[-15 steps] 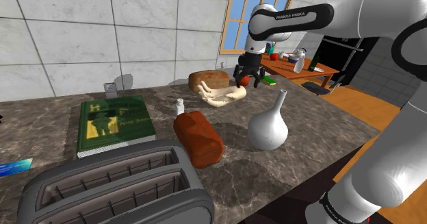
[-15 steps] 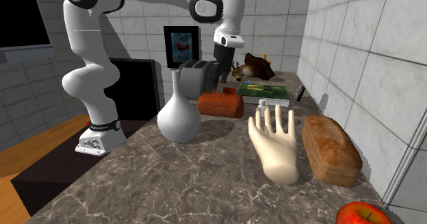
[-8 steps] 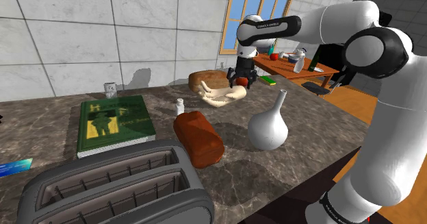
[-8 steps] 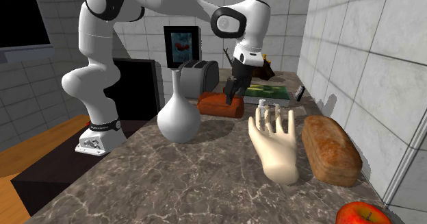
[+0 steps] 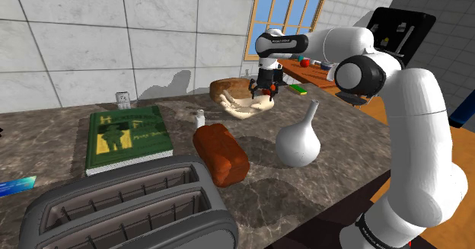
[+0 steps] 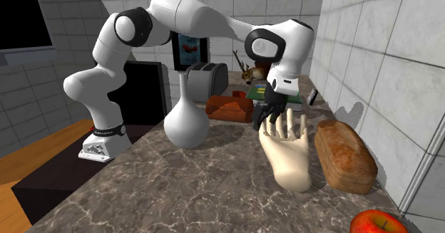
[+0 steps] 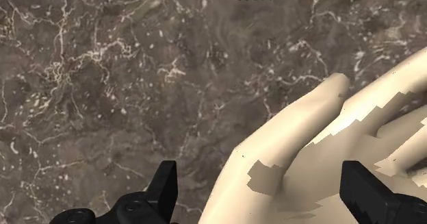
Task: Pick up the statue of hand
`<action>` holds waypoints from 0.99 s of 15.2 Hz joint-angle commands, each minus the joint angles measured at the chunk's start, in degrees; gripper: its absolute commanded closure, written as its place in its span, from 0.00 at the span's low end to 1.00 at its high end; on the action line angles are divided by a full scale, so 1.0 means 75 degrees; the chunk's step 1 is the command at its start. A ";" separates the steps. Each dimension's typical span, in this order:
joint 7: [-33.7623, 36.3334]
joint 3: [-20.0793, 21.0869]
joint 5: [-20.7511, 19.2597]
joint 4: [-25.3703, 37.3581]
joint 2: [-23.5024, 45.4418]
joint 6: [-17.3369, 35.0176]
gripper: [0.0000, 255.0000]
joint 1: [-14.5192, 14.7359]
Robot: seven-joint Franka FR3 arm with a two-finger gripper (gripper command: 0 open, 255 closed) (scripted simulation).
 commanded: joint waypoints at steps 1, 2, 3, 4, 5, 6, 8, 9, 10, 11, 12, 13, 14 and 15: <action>0.0119 -0.0026 0.0044 0.0319 0.0338 -0.0009 0.00 -0.0048; 0.0112 -0.0025 0.0046 0.0249 0.0358 0.0080 0.00 -0.0046; 0.0104 -0.0024 0.0049 0.0182 0.0380 0.0168 0.00 -0.0044; 0.0097 -0.0023 0.0052 0.0114 0.0401 0.0257 0.00 -0.0042; 0.0090 -0.0022 0.0054 0.0058 0.0429 0.0340 0.00 -0.0040; 0.0083 -0.0021 0.0057 0.0001 0.0456 0.0425 0.00 -0.0039; 0.0072 -0.0019 0.0062 -0.0088 0.0500 0.0557 0.00 -0.0036; 0.0072 -0.0018 0.0062 -0.0085 0.0502 0.0556 0.00 -0.0037; 0.0067 -0.0020 0.0062 -0.0094 0.0498 0.0562 1.00 -0.0039; 0.0067 -0.0020 0.0062 -0.0091 0.0501 0.0561 1.00 -0.0040; 0.0067 -0.0020 0.0062 -0.0087 0.0504 0.0560 1.00 -0.0040; 0.0064 -0.0021 0.0061 -0.0124 0.0474 0.0567 1.00 -0.0040; 0.0066 -0.0020 0.0061 -0.0116 0.0482 0.0566 1.00 -0.0038; 0.0068 -0.0020 0.0061 -0.0151 0.0459 0.0579 1.00 -0.0034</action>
